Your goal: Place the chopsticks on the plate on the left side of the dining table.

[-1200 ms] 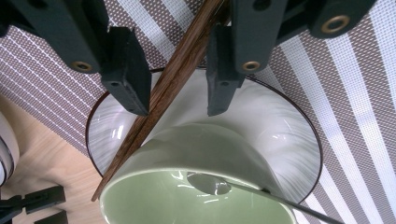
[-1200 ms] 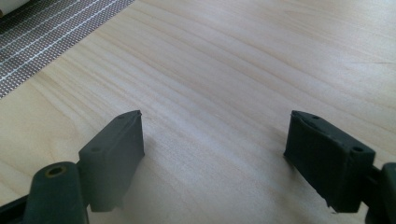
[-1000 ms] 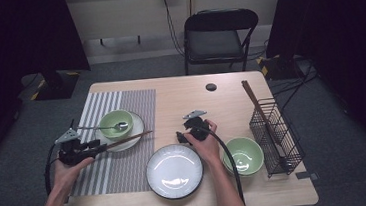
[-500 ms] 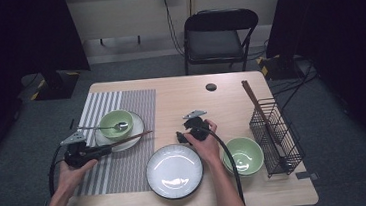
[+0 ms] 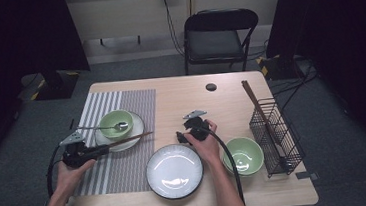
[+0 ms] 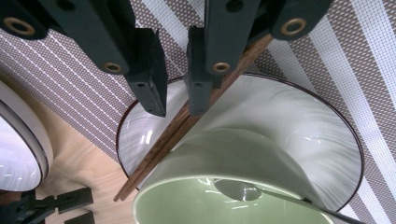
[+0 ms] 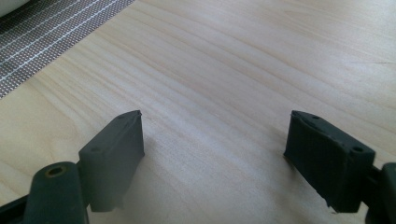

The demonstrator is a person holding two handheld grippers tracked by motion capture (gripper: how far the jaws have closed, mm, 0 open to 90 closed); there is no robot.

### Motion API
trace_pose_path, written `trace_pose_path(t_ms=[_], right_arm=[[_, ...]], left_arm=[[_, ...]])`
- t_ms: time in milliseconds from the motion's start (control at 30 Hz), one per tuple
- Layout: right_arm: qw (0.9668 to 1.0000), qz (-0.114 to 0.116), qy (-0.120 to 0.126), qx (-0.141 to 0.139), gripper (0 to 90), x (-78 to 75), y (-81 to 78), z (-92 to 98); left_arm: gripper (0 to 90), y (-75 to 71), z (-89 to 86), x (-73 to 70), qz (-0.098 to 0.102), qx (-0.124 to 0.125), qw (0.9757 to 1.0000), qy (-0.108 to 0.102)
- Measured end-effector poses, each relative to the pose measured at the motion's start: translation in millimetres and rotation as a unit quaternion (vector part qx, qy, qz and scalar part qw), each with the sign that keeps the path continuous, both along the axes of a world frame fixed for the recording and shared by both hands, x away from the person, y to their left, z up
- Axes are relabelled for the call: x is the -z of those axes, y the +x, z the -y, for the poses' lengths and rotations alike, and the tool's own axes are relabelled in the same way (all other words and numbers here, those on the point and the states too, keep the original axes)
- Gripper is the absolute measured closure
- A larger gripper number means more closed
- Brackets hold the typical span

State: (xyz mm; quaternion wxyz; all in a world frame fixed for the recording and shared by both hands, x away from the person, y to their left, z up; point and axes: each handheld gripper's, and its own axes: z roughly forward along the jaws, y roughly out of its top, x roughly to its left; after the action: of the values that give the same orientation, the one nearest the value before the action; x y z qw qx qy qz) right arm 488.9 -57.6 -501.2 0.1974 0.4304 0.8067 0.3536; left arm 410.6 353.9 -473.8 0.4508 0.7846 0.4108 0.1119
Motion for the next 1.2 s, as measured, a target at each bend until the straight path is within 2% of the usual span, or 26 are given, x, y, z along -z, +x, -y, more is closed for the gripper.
trace_pose_path(t_ms=[100, 267, 800, 967, 1200], right_arm=[[1.0, 0.0, 0.0, 0.0, 18.7, 0.0, 0.0, 0.0], [1.0, 0.0, 0.0, 0.0, 18.7, 0.0, 0.0, 0.0], [1.0, 0.0, 0.0, 0.0, 18.7, 0.0, 0.0, 0.0], [1.0, 0.0, 0.0, 0.0, 18.7, 0.0, 0.0, 0.0], [1.0, 0.0, 0.0, 0.0, 18.7, 0.0, 0.0, 0.0]], left_arm=[[77.6, 0.6, 0.2, 0.1, -0.003, 0.0, 1.0, 0.005], [78.5, 1.8, -1.8, 1.7, -0.001, -0.006, 1.0, -0.003], [77.2, 2.8, -5.3, 1.9, 0.006, -0.019, 0.9998, 0.004], [76.2, 5.4, -6.3, 3.9, 0.004, -0.028, 0.9996, -0.004], [76.0, 6.1, -6.3, 4.2, 0.006, -0.029, 0.9996, -0.001]])
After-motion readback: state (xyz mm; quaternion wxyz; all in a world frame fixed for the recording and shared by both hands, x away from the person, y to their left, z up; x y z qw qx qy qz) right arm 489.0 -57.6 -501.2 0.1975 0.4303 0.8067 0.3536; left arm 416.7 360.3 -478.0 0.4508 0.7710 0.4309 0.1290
